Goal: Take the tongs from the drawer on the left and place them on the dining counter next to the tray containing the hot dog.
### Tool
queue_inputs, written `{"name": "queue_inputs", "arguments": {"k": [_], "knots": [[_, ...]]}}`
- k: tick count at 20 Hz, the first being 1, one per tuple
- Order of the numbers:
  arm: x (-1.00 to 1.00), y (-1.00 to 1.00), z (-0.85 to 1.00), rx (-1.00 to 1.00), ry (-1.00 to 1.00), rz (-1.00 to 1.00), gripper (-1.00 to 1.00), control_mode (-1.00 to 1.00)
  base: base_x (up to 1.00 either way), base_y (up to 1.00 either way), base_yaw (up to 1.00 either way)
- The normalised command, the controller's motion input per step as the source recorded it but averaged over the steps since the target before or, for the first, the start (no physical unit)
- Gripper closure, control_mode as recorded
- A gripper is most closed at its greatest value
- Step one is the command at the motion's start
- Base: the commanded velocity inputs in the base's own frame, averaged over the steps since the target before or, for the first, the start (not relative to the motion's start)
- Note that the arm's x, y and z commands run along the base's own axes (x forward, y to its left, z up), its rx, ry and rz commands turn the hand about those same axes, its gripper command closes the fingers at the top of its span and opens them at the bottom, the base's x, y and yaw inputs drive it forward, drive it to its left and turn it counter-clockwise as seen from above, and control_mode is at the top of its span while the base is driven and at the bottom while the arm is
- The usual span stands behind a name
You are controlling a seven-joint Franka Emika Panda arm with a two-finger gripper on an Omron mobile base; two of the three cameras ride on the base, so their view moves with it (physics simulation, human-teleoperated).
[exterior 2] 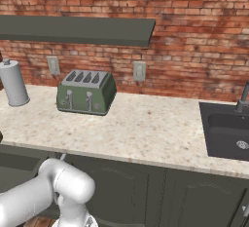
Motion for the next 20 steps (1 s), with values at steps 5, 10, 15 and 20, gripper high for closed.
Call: {"name": "queue_inputs", "arguments": {"k": [5,10,15,20], "knots": [[0.00,-0.48,0.24,0.00,0.00,0.15,1.00,-1.00,0.00,0.00,0.00],[0.00,-0.51,0.24,0.00,-0.01,0.16,1.00,-1.00,0.00,0.00,0.00],[0.00,-0.59,0.30,0.00,0.00,0.13,1.00,-1.00,0.00,0.00,0.00],[0.00,-0.59,0.35,0.00,0.00,0.10,1.00,-1.00,0.00,0.00,0.00]]}}
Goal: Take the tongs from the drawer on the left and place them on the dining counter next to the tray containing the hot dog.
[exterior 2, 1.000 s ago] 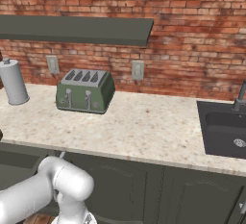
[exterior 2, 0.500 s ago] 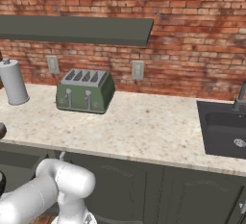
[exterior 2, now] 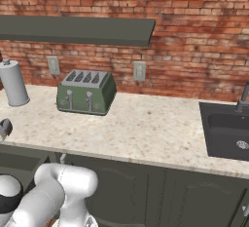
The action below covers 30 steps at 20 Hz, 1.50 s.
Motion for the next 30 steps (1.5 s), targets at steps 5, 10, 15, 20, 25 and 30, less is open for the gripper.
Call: {"name": "queue_inputs", "arguments": {"k": [5,10,15,20,25,30], "knots": [[0.00,-0.61,0.23,0.00,-0.04,0.11,1.00,-1.00,0.00,0.00,0.00],[0.02,-0.69,0.26,0.00,-0.08,0.09,1.00,-1.00,0.00,0.00,0.00],[0.04,-0.73,0.29,0.00,-0.09,0.08,1.00,-1.00,0.00,0.00,0.00],[0.05,-0.73,0.45,0.01,-0.10,0.06,1.00,-1.00,0.00,0.00,0.00],[0.08,-0.62,0.72,0.11,-0.03,0.03,1.00,-1.00,0.00,0.00,0.00],[0.06,-0.61,0.70,0.15,-0.03,0.00,1.00,-1.00,0.00,0.00,0.00]]}}
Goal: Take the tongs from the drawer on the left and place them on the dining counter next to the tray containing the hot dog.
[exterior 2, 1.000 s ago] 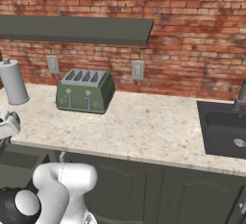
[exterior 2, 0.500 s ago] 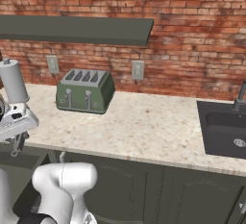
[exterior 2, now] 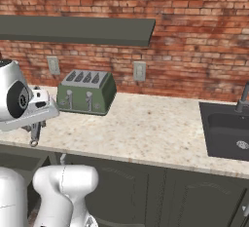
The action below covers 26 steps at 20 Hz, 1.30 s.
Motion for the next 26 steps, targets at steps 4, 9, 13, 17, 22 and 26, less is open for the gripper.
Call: {"name": "queue_inputs", "arguments": {"k": [4,9,13,17,22,26], "knots": [[0.01,-0.59,0.59,0.18,-0.06,0.00,1.00,-1.00,0.00,0.00,0.00],[0.01,-0.55,0.24,0.11,-0.06,0.00,1.00,-1.00,0.00,0.00,0.00],[0.00,-0.19,0.00,0.00,-0.11,0.00,1.00,-1.00,0.00,0.00,0.00],[0.00,-0.16,0.00,0.00,-0.09,0.00,1.00,-1.00,0.00,0.00,0.00],[0.02,-0.14,0.00,0.00,-0.03,0.00,1.00,-1.00,0.00,0.00,0.00],[0.04,-0.14,0.00,0.00,0.00,0.00,1.00,-1.00,0.00,0.00,0.00]]}}
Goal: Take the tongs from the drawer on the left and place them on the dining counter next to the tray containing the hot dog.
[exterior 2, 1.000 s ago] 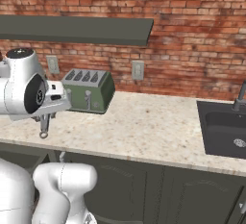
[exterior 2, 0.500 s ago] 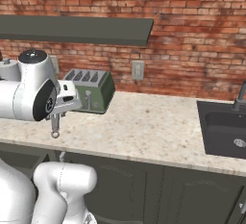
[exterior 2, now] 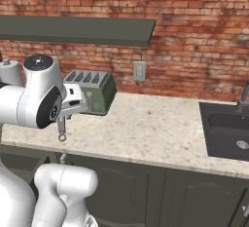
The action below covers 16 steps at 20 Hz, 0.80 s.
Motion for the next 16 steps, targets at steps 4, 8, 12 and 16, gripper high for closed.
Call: {"name": "queue_inputs", "arguments": {"k": [4,8,12,16], "knots": [[0.02,-0.14,0.00,0.00,0.00,0.00,1.00,-1.00,0.00,0.00,0.00],[0.01,-0.14,0.00,0.00,0.00,0.00,1.00,-1.00,0.00,0.00,0.00],[0.01,-0.06,0.00,0.00,-0.04,0.00,1.00,-1.00,0.00,0.00,0.00],[0.03,0.00,0.00,0.00,-0.03,-0.06,1.00,-1.00,0.00,0.00,0.00]]}}
